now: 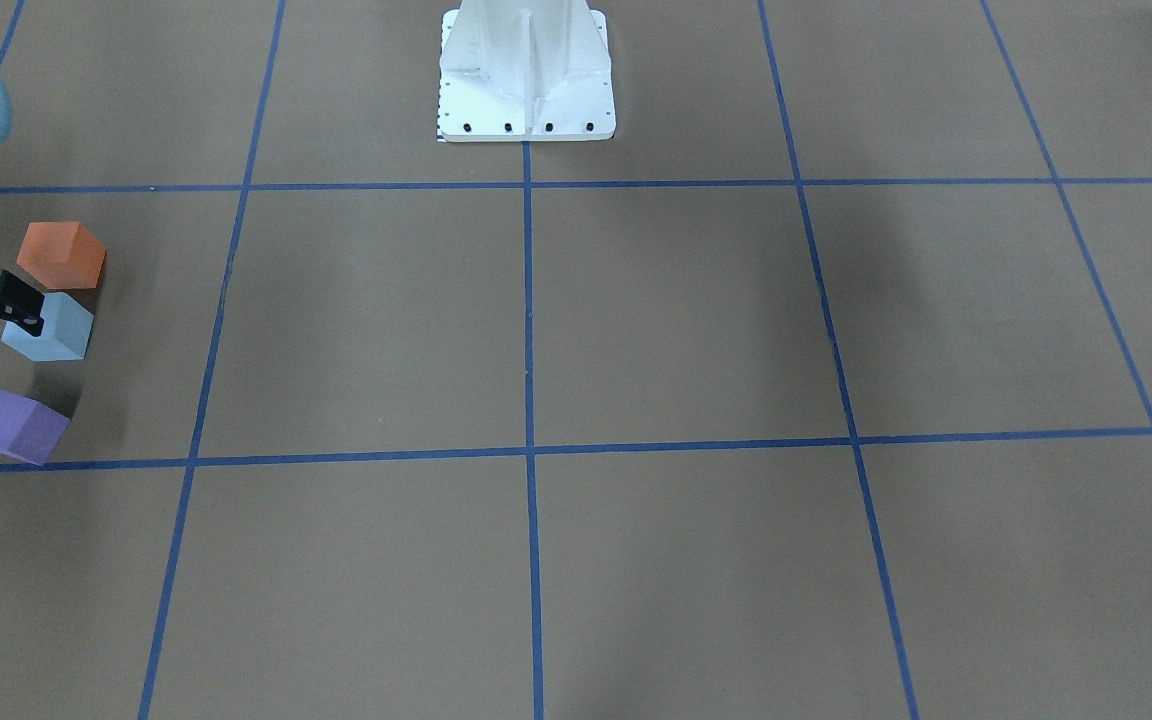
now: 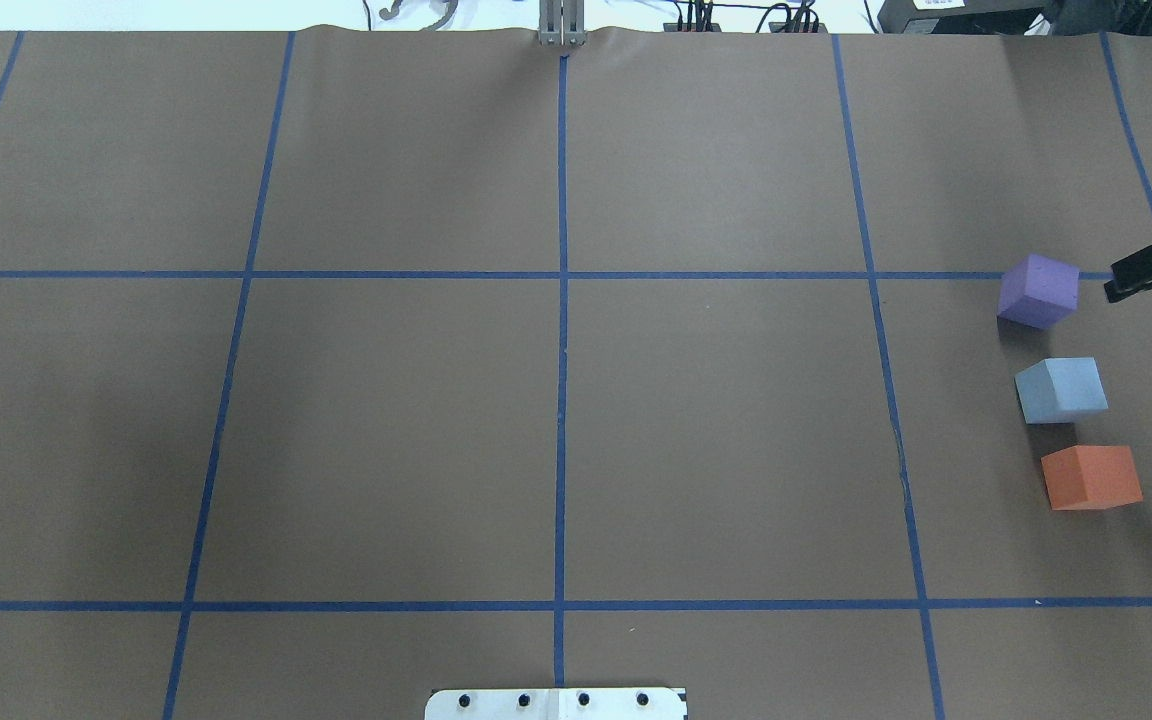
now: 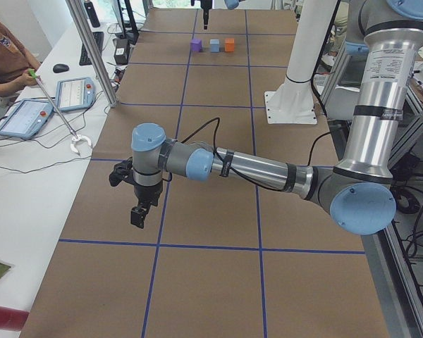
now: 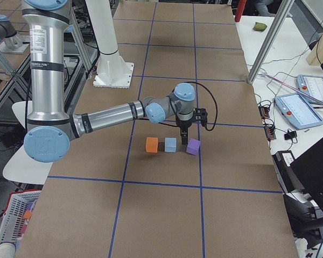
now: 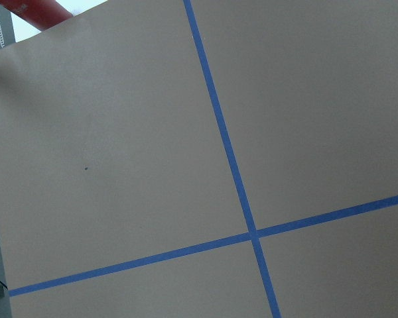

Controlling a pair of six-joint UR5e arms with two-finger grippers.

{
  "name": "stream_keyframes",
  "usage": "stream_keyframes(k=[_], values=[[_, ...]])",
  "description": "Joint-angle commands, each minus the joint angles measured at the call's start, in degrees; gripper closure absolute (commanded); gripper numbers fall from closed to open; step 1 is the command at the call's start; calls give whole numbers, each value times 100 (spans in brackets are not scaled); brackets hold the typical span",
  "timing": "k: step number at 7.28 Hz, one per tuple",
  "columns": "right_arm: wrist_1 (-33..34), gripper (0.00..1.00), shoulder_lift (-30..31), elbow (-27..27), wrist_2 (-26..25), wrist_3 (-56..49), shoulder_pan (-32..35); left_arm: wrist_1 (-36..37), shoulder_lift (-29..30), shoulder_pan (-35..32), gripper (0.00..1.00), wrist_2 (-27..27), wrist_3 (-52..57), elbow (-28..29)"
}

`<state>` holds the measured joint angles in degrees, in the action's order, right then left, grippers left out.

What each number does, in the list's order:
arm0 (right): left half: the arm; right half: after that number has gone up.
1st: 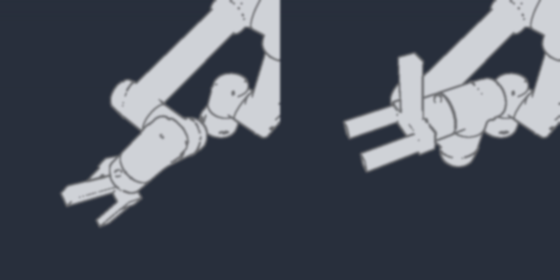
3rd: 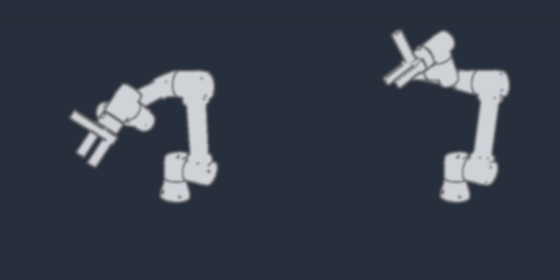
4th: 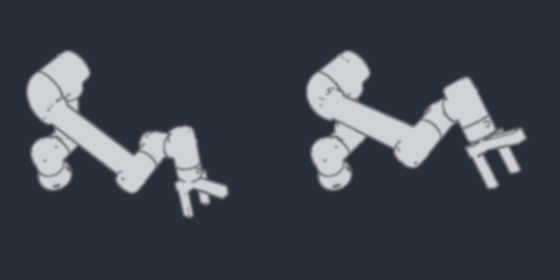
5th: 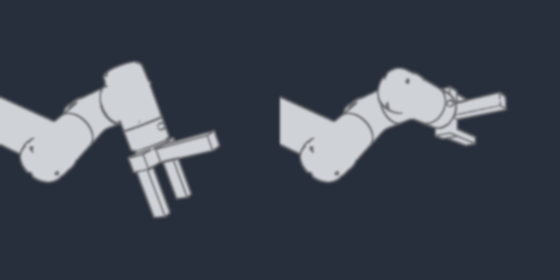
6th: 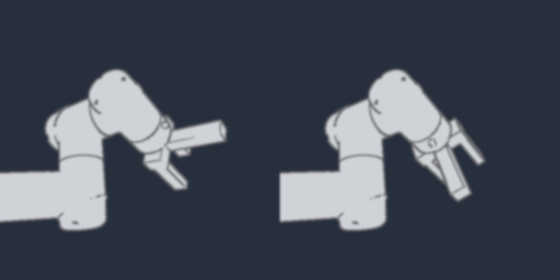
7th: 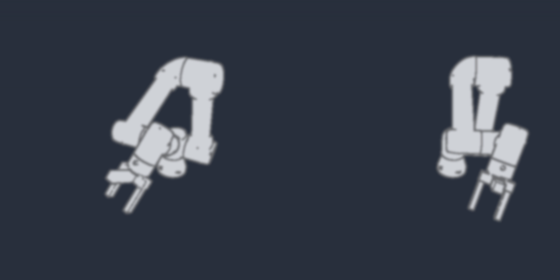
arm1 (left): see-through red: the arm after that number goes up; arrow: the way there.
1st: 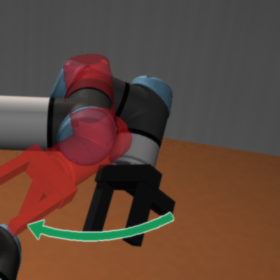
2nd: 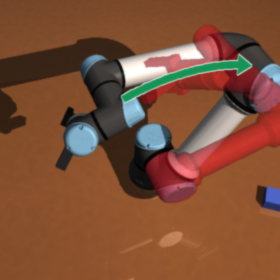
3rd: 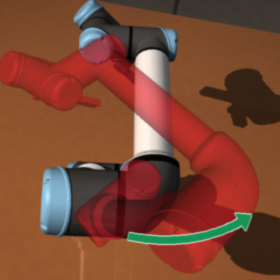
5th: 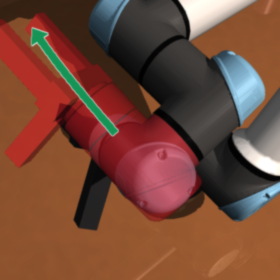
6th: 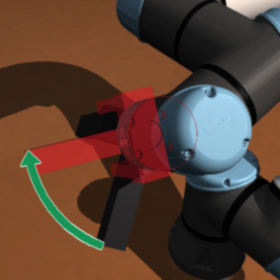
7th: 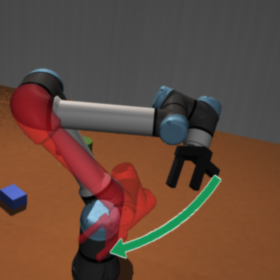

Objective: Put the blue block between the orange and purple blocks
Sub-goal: 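Open the right gripper and raise it away from the cubes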

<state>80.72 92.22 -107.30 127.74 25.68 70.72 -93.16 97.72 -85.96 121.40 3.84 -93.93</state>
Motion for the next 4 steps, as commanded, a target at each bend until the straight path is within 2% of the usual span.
stream_keyframes(k=[1,2,3,4], values=[[1002,0,146,-55,330,-2318,1272,26,-34,-9,0,16,38,15],[1364,0,173,189,522,-3444,1852,61,-86,-9,0,77,238,50],[1524,0,261,409,733,-3882,2284,70,-165,-26,0,95,458,77],[1474,0,566,420,891,-3904,2384,70,-322,-61,0,199,660,68]])
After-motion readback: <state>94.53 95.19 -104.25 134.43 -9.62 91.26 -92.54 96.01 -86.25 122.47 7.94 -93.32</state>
